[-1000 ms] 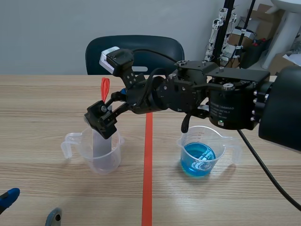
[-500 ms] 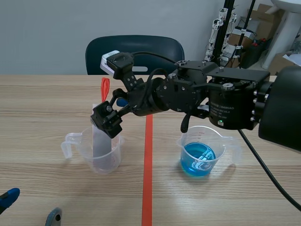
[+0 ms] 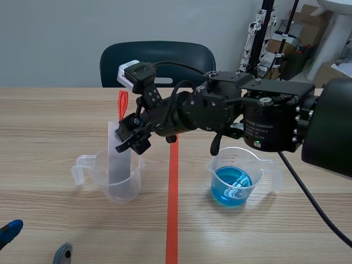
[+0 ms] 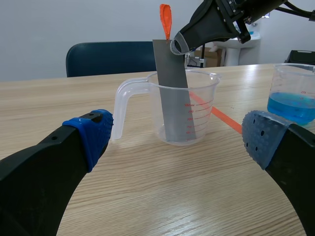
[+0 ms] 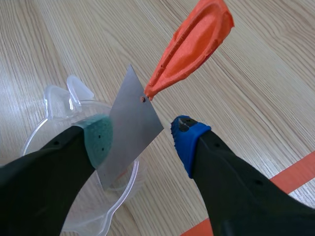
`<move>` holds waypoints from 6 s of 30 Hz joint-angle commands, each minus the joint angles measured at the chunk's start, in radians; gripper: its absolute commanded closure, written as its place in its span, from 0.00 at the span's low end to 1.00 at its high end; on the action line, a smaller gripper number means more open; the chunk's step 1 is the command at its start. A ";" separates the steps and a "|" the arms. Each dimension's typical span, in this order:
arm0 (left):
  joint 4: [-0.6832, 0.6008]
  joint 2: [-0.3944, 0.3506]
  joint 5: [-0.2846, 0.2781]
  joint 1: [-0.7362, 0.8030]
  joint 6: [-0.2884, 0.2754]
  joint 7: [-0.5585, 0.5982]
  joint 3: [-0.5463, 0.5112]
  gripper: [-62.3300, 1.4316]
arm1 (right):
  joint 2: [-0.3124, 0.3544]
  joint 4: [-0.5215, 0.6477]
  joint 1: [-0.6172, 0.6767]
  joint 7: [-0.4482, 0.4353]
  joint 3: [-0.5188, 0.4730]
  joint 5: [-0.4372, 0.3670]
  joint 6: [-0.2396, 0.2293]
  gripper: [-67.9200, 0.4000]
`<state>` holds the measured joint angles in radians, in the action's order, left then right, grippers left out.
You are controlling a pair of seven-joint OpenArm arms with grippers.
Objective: Do the redox reaction experiment. lift the metal plate out of the left beaker
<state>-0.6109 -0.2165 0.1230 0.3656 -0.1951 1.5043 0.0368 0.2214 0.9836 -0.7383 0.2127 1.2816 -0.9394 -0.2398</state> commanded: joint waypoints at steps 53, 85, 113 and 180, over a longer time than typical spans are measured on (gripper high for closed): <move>-0.011 0.000 -0.006 -0.003 -0.002 0.021 -0.002 0.11 | 0.037 0.017 -0.022 -0.071 -0.009 0.064 -0.124 0.99; -0.011 0.000 -0.006 -0.003 -0.002 0.021 -0.002 0.11 | 0.140 0.068 -0.021 -0.266 -0.014 0.119 -0.412 0.98; -0.011 0.000 -0.006 -0.003 -0.002 0.021 -0.002 0.11 | 0.242 0.314 -0.034 -0.308 -0.026 0.193 -0.325 0.98; -0.011 0.000 -0.006 -0.003 -0.002 0.021 -0.002 0.11 | 0.283 0.570 -0.306 0.182 -0.027 -0.328 -0.186 0.98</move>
<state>-0.6109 -0.2165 0.1230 0.3656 -0.1951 1.5043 0.0368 0.5072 1.5459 -1.0161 0.4095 1.2778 -1.2507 -0.4263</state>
